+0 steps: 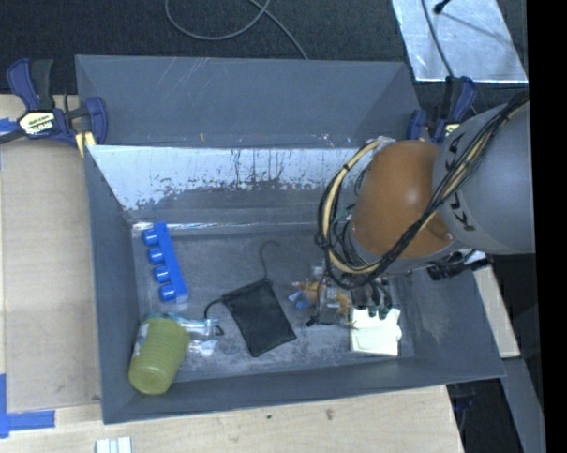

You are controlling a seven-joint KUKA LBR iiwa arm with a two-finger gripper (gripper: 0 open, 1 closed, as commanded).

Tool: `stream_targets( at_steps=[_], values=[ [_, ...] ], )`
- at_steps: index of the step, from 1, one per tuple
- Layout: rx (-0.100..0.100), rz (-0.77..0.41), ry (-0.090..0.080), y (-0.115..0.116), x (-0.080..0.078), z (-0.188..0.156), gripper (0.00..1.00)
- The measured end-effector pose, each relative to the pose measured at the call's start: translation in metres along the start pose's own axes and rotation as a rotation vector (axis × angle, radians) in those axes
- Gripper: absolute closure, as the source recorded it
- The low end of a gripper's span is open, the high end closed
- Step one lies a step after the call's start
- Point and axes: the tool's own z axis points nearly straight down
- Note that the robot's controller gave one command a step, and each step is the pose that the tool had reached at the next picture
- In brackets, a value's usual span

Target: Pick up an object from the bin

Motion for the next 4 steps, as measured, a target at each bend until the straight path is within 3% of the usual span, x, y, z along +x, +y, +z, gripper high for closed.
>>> stream_targets(
  at_steps=[4],
  values=[
    [-0.001, -0.001, -0.002, 0.000, -0.001, -0.054, 1.00]
  ],
)
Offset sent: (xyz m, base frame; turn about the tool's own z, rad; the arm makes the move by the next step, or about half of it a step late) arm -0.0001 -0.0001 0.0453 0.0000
